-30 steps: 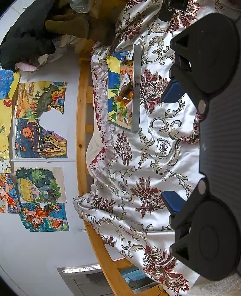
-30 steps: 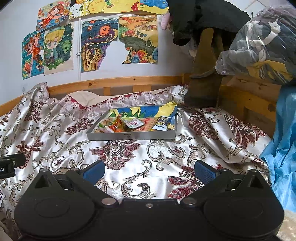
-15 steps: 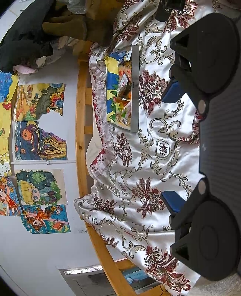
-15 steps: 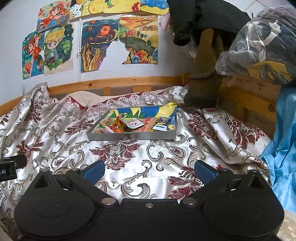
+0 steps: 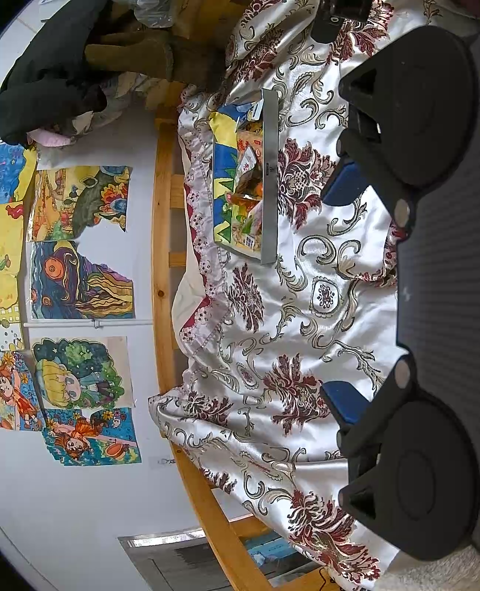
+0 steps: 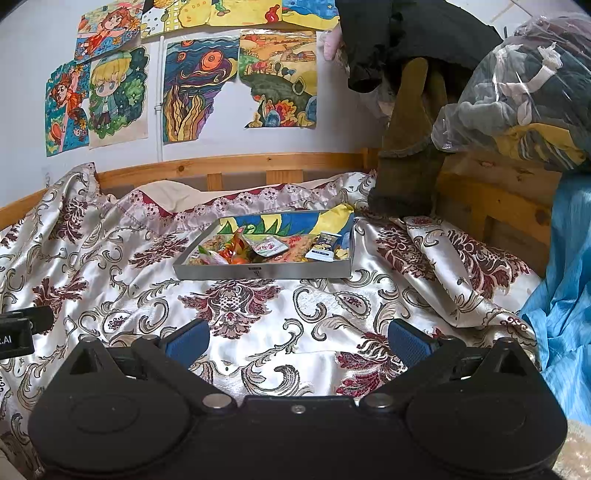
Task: Organize snacks
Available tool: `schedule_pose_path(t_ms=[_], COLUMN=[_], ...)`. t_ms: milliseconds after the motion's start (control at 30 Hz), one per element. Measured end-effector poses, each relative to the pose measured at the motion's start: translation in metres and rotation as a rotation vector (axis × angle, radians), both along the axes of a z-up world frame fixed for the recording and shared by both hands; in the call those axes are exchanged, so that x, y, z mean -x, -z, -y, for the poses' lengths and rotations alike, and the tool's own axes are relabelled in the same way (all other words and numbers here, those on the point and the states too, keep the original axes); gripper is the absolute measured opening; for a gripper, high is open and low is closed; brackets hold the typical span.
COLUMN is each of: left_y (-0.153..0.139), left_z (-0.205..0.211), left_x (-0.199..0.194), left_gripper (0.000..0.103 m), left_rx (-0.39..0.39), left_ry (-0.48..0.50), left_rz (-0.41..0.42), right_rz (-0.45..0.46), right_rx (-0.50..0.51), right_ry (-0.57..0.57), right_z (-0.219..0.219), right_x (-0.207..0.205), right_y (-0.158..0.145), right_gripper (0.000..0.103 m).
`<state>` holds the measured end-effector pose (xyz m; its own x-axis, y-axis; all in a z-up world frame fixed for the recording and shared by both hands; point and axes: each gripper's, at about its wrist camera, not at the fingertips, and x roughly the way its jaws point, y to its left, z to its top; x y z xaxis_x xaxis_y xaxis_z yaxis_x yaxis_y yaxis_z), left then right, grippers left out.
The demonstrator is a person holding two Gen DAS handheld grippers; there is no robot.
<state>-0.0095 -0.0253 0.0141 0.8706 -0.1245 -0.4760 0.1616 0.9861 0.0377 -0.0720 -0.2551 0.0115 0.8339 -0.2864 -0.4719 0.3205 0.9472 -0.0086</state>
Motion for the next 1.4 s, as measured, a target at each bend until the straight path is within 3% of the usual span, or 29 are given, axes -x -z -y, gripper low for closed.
schedule_pose_path(t_ms=[1400], left_y=[0.0006], left_z=[-0.0015], left_x=[-0.0002], left_gripper=[0.103], left_rx=[-0.005], left_ry=[-0.003], left_rz=[0.003], right_rz=[-0.001], right_rx=[0.007], right_ry=[-0.004], right_z=[-0.0010], right_x=[-0.0004], right_y=[-0.0003], right_gripper=[0.102])
